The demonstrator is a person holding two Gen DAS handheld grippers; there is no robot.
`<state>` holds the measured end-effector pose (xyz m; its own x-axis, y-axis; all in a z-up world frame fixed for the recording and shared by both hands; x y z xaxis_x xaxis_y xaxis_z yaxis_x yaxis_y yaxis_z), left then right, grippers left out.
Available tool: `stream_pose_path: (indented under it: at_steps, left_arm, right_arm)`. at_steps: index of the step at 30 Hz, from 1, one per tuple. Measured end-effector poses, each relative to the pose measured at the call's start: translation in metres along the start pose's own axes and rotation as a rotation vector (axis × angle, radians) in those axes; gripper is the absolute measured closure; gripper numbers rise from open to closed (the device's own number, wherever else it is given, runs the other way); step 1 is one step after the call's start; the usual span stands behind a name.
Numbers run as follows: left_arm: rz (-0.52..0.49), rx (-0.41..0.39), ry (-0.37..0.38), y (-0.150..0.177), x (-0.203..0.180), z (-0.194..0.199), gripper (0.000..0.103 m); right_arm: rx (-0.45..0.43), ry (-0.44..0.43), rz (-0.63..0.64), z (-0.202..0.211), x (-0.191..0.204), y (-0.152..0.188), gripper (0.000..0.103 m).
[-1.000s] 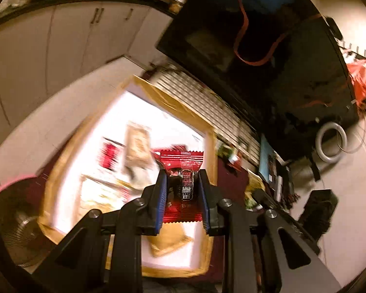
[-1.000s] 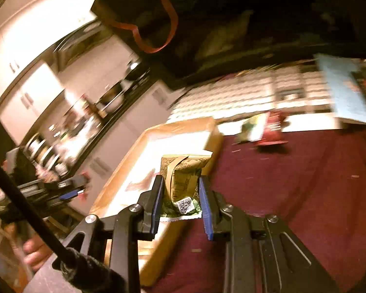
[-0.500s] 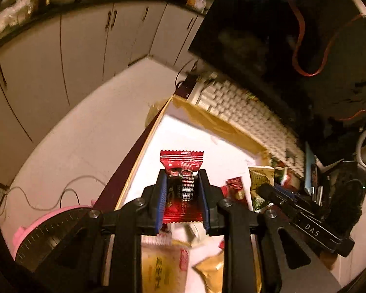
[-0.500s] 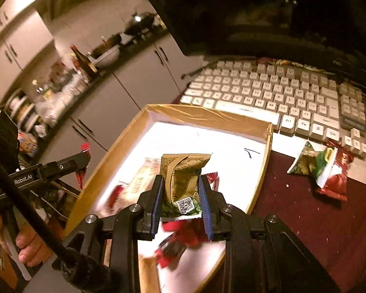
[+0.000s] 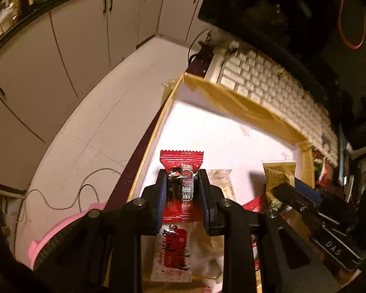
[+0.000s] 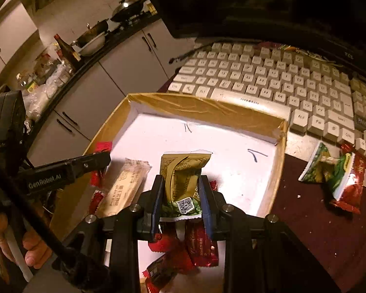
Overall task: Organize snacks
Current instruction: 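Carry both snacks into the tray and open both tools, then grasp the dark red candy pack with the right tool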
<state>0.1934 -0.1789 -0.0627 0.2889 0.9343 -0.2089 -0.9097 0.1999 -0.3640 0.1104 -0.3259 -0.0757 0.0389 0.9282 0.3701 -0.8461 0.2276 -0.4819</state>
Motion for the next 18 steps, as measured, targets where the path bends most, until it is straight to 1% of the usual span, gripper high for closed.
stream_pose_path:
  at_steps: [2, 5, 8, 9, 11, 12, 14, 16, 18]
  left_arm:
    - [0.011, 0.012, -0.012, 0.002, 0.002, -0.002, 0.077]
    - [0.000, -0.001, -0.041, 0.003, 0.003, -0.002, 0.076]
    - [0.009, -0.006, -0.026, 0.004, 0.004, -0.002, 0.075]
    - [-0.002, -0.007, -0.028, 0.005, 0.003, -0.001, 0.074]
    - [-0.010, -0.010, -0.022, 0.006, 0.001, 0.001, 0.067]
    - [-0.006, -0.022, -0.011, 0.007, 0.000, 0.006, 0.065]
    - [-0.003, -0.061, -0.001, 0.010, -0.002, 0.018, 0.053]
    - [-0.009, -0.129, -0.026, 0.018, -0.009, 0.042, 0.050]
    - [-0.034, -0.197, 0.004, 0.033, -0.023, 0.066, 0.044]
  right_arm:
    - [0.007, 0.012, 0.004, -0.004, 0.000, 0.001, 0.075]
    - [0.005, 0.002, 0.012, -0.006, 0.002, 0.002, 0.073]
    - [-0.011, -0.033, -0.014, 0.001, -0.001, 0.003, 0.073]
    - [-0.018, -0.049, -0.021, 0.004, -0.002, 0.004, 0.070]
    - [-0.039, -0.066, -0.044, 0.015, -0.005, 0.005, 0.066]
    - [-0.054, -0.081, -0.054, 0.022, -0.008, 0.006, 0.066]
    - [-0.078, -0.116, -0.076, 0.040, -0.015, 0.010, 0.065]
    - [-0.123, -0.154, -0.108, 0.070, -0.023, 0.022, 0.063]
    - [-0.181, -0.190, -0.132, 0.099, -0.032, 0.038, 0.055]
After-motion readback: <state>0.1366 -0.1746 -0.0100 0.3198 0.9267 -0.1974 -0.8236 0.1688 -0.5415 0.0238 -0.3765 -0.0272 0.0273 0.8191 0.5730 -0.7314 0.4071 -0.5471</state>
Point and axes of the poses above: each gripper's, at about its wrist camera, not at the fingertips, and z roughly against the way its jaws point, x to its left, y to its underside, the point moved 4 cm from there along -z, roughly the way its jaws point, and after that the axes turned 1 degree about x, right-handed, at the moved point
